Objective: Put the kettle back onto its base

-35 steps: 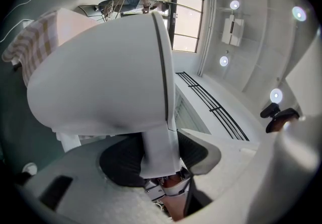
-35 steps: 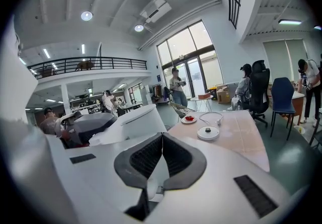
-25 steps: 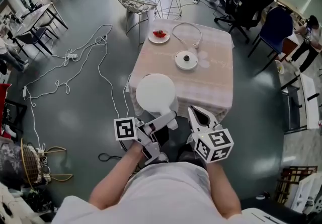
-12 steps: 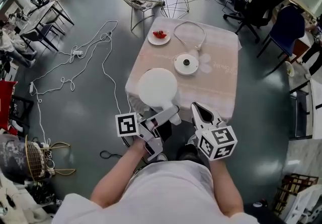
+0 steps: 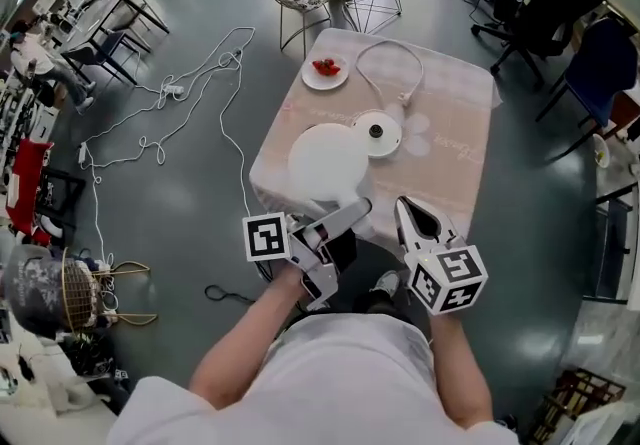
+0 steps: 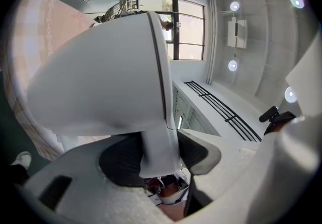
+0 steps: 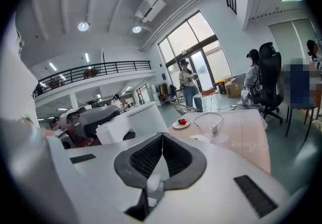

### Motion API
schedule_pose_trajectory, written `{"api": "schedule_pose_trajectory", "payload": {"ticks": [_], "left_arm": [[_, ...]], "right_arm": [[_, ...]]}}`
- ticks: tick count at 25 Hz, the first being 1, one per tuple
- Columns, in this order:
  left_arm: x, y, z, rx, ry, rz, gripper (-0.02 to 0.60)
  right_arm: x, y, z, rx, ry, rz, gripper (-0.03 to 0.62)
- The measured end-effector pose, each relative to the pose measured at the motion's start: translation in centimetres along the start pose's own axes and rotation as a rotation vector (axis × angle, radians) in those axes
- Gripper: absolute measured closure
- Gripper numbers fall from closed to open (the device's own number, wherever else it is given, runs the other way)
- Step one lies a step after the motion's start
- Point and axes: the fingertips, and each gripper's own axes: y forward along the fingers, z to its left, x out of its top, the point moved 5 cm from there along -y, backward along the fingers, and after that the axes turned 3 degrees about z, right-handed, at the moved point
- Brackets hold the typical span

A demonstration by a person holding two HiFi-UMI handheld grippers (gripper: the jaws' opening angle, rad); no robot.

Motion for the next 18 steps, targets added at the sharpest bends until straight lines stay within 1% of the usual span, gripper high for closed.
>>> {"api": "schedule_pose_trajectory", "payload": {"ticks": [3, 7, 10, 15, 18], "left_arm": [[0.3, 1.5, 0.4, 0.013, 0.000, -0.013, 0.379], [0.8, 2.6, 0.4, 0.026, 0.002, -0.030, 0.378], [0.9, 3.1, 0.5, 0.038, 0.004, -0.029, 0.377], [1.6, 3.7, 1.2, 0.039, -0.006, -0.018, 0.377], [2.8, 4.1, 1.8, 0.033, -0.008, -0.003, 0.377]], "right_arm": [[0.2, 0.1, -1.6, 0.019, 0.004, 0.000, 0.589], [0.6, 0.8, -2.5, 0.050, 0.009, 0.001, 0.589], [1.0, 1.2, -2.9, 0.063, 0.010, -0.005, 0.589], [1.2, 2.2, -3.5, 0.060, 0.013, -0.002, 0.589], [1.6, 3.1, -3.9, 0.047, 0.011, -0.002, 0.589]]}}
